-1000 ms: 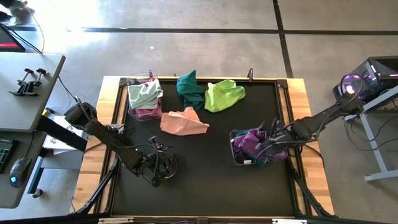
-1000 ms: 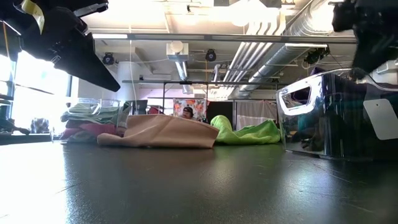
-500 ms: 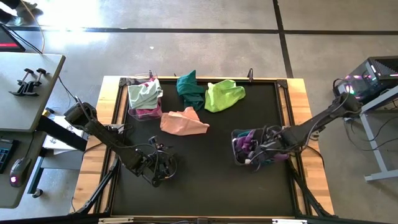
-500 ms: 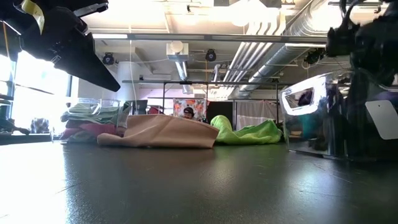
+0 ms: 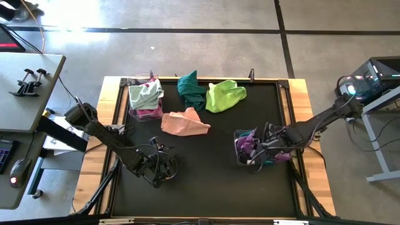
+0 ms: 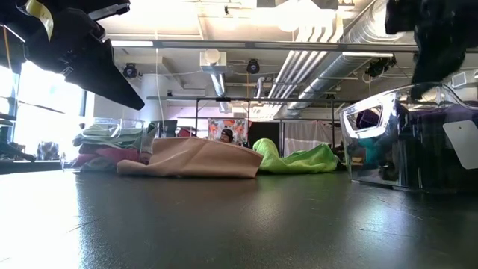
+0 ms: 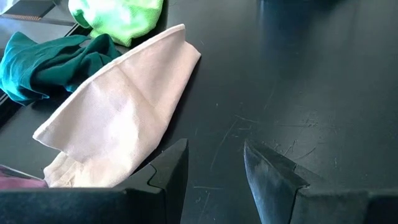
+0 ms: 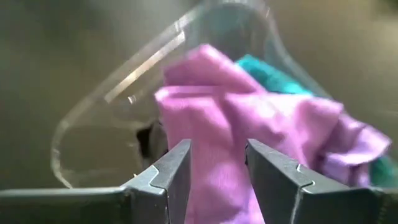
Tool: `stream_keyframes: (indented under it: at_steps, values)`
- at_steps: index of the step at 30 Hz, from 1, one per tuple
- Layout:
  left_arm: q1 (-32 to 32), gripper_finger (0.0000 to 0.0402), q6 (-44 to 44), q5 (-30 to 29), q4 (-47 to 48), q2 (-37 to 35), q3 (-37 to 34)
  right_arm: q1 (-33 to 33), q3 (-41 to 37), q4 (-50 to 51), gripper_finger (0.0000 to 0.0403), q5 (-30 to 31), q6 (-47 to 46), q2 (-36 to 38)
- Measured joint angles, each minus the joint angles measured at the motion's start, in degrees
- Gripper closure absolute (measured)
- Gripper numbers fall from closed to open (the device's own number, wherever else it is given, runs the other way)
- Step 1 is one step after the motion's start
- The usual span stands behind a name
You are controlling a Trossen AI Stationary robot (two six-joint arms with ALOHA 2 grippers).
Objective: Sort towels by color in basket
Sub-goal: Put the purple towel into the right transparent bin
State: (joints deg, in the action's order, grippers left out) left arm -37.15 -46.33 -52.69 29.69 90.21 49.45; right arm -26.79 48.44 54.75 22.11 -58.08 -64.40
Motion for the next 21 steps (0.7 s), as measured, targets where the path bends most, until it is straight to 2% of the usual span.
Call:
stream_keyframes:
  at_steps: [6,10,13,18,21]
  values:
    - [0.0,0.0259,0.0,0.0,0.0,0.0,0.0,-1.5,2.3,-3.6,0.0254,10.7,4.7,0.0]
    - [0.0,0.0259,0.0,0.0,0.0,0.0,0.0,-2.7,-0.8,-9.7,0.0254,15.5,7.1,0.0]
    - [0.0,0.0259,0.0,0.0,0.0,0.0,0.0,-3.3,-5.4,-16.0,0.0254,15.8,7.4,0.0]
    - [0.0,0.0259,0.0,0.0,0.0,0.0,0.0,-3.3,-14.4,-27.2,0.0254,10.0,5.8,0.0]
    - [0.0,0.0259,0.0,0.0,0.0,0.0,0.0,-3.1,-18.4,-31.7,0.0254,9.2,4.1,0.0]
